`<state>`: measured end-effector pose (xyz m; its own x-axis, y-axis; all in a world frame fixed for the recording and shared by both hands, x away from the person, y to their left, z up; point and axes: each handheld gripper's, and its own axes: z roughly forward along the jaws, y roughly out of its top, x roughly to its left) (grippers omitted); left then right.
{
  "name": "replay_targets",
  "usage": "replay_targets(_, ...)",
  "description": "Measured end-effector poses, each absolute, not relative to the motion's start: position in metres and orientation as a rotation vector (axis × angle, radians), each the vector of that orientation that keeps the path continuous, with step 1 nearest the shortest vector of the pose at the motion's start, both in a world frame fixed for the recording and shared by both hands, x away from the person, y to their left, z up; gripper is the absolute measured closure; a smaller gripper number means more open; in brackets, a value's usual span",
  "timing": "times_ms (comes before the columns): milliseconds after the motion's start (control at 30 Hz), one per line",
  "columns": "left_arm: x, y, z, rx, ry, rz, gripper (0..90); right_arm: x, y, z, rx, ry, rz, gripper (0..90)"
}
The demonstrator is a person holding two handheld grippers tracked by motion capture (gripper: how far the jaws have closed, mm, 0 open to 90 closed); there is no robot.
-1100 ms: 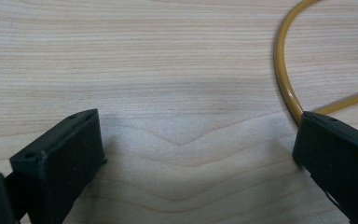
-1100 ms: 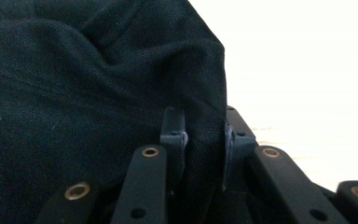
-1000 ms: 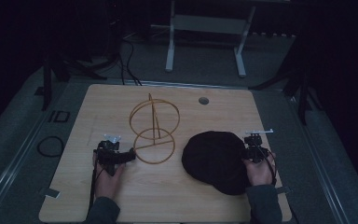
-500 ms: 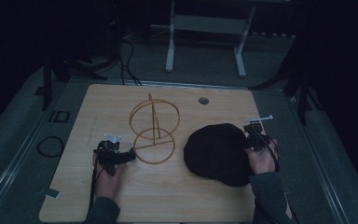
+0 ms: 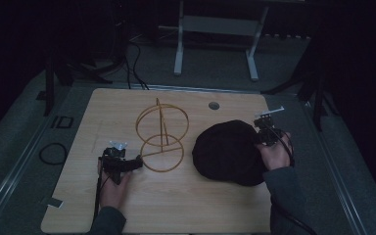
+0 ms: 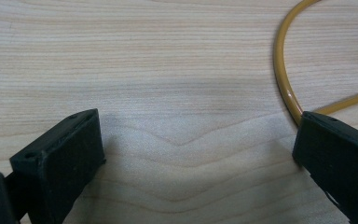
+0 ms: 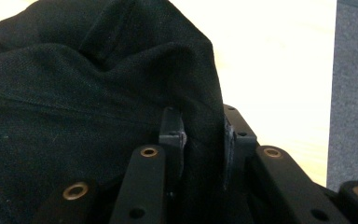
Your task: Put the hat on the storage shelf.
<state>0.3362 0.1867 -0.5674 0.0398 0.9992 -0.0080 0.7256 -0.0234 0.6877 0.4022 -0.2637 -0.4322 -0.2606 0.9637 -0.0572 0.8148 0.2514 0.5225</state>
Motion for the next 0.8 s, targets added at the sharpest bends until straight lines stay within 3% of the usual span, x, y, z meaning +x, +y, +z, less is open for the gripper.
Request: replay_targets(800,0.336,0.186,-0.567,1.807,1.740,0.684,1.2,0.439,-0.269,-0.396,1.617,2.226,0.547,73.9)
